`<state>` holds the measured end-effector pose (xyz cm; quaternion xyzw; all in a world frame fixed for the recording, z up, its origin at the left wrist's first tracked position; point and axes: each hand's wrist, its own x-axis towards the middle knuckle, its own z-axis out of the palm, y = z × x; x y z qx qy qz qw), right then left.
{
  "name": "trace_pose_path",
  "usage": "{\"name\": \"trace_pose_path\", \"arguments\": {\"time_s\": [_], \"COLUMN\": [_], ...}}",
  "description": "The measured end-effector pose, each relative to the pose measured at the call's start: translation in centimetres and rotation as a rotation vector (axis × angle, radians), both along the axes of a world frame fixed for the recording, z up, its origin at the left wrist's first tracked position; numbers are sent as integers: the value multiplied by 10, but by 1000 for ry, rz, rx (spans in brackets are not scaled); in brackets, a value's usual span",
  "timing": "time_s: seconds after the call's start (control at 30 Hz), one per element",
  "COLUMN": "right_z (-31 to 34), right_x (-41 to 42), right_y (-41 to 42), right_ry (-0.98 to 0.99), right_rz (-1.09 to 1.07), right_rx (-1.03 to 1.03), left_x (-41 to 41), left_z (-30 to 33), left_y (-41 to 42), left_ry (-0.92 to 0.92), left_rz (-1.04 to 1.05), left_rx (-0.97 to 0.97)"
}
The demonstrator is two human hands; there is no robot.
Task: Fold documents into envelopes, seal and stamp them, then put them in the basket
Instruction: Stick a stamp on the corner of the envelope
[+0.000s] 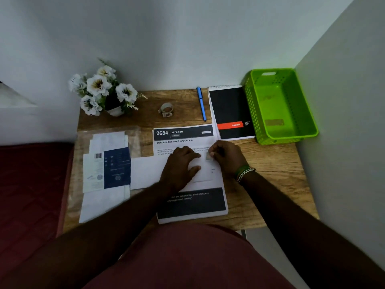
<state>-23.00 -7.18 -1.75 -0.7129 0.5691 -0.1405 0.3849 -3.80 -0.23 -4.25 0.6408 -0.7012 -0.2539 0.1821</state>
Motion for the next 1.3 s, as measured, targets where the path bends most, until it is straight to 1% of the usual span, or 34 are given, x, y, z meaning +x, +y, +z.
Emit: {"name": "trace_pose_path", "arguments": {"time_s": [0.23,0.6,1.1,1.3], "right_z": [-4,-12,-11,-10], "right_x": [13,19,22,23], "right_y": [-7,-5,-2,-2], "right_ry": [45,150,150,159], "right_rz": [18,30,-58,-55], "right_rx": [8,-56,-54,-54], "left_x": [-1,-1,1,1], "left_z": [-5,-6,-8,-7], "left_y": [-1,-2,-2,-3], "left_ry": [38,33,23,-7], "left_rz": [32,35,-1,-24], "left_rx": [23,0,-23,-17]}}
